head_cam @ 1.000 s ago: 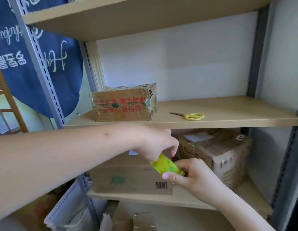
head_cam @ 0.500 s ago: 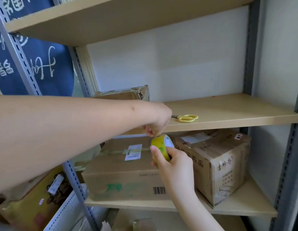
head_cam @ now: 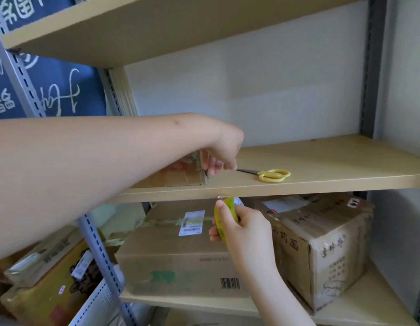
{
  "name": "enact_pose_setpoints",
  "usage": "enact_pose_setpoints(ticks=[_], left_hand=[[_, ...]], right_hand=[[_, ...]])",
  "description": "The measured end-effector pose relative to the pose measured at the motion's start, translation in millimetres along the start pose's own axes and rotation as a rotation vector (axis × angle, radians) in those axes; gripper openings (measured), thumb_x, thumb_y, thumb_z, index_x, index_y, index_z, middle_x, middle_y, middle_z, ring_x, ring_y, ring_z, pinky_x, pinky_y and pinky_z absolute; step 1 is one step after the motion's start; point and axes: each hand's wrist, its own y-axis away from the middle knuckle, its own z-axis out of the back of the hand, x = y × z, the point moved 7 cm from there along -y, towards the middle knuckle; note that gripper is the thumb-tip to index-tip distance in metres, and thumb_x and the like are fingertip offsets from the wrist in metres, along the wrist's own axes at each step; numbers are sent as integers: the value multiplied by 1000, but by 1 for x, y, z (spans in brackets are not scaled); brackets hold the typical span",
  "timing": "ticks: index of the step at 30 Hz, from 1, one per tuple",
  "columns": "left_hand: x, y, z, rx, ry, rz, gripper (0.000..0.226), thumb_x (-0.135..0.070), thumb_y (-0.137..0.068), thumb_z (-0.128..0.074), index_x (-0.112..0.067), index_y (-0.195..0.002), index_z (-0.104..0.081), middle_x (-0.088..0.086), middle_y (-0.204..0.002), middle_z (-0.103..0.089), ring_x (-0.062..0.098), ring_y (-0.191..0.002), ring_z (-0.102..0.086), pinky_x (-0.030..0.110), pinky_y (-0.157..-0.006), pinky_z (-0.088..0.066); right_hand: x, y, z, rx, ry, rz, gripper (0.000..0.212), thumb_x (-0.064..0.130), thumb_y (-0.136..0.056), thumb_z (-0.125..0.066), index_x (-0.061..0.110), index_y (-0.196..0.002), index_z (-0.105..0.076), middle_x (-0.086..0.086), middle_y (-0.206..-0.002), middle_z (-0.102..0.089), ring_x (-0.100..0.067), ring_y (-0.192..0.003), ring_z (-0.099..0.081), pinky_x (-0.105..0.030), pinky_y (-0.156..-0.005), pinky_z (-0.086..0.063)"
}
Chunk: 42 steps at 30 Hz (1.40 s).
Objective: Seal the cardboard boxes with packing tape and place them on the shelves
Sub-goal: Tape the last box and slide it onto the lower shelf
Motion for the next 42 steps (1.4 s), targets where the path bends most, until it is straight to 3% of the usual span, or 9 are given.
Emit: enact_pose_setpoints(ticks=[5, 9, 13, 19, 23, 26, 29, 38, 42], left_hand=[[41, 39, -53, 211, 336, 204, 55, -46, -104, -41, 1, -104, -70, 14, -93, -77, 23, -85, -76, 33, -76, -62], [65, 43, -104, 240, 793, 250, 75, -63, -97, -39, 3, -128, -55, 18, -112, -72, 26, -102, -72, 40, -90, -58], [55, 40, -128, 275, 1126, 124, 55, -53, -95, -52, -7, -126, -60, 7, -119, -69, 20, -104, -68, 40, -100, -53], [55, 36, -109, 25, 972, -43, 19, -27, -86, -76, -16, -102, -77, -6, -96, -77, 7, -95, -71, 29, -89, -58], [47, 34, -81, -239, 661, -129, 8, -27, -82, -80, -22, -88, -80, -17, -71, -70, -6, -69, -62, 13, -66, -53], [32, 27, -62, -409, 337, -183, 4, -27, -82, -80, -24, -84, -81, -18, -73, -69, -3, -74, -63, 21, -70, -52], [26, 15, -46, -514, 241, -192, 2, -25, -82, -79, -25, -81, -80, -18, -72, -66, 5, -80, -65, 30, -78, -55], [38, -25, -38, -359, 327, -123, 10, -23, -77, -84, -27, -83, -77, -12, -75, -69, 8, -74, -63, 17, -64, -47], [46, -44, -46, -235, 581, -27, 57, -22, -78, -84, -23, -127, -55, 2, -102, -58, 13, -66, -63, 25, -73, -60]], right_hand=[[-16, 27, 2, 127, -65, 113, 40, 48, -95, -50, 21, -74, -72, 15, -76, -73, 1, -72, -65, -19, -70, -49], [-24, 36, -4, 216, -245, 111, 35, 45, -89, -52, 19, -85, -74, 8, -80, -76, -1, -79, -69, -16, -76, -49], [-27, 40, -5, 237, -300, 140, 30, 38, -90, -52, 18, -92, -75, 2, -84, -77, -7, -86, -71, -16, -81, -49], [-33, 40, -4, 208, -226, 158, 32, 41, -91, -52, 20, -85, -75, 5, -86, -76, -9, -86, -67, -22, -80, -49], [-29, 39, -4, 146, -203, 87, 36, 41, -95, -50, 19, -78, -73, 6, -76, -75, -3, -78, -67, -20, -75, -45], [-20, 26, -1, 23, -138, 6, 45, 45, -98, -49, 19, -71, -72, 9, -66, -73, -4, -68, -68, -25, -72, -48], [-10, 3, 2, -52, -64, -57, 55, 49, -100, -45, 19, -63, -71, 9, -60, -71, -9, -65, -70, -35, -78, -56], [-6, -19, -5, -84, -80, -94, 55, 50, -100, -44, 17, -62, -69, 9, -57, -70, -9, -63, -71, -41, -78, -58], [-8, -17, -6, -55, -71, -95, 57, 53, -99, -45, 15, -65, -71, 7, -59, -71, -10, -65, -70, -41, -78, -57]])
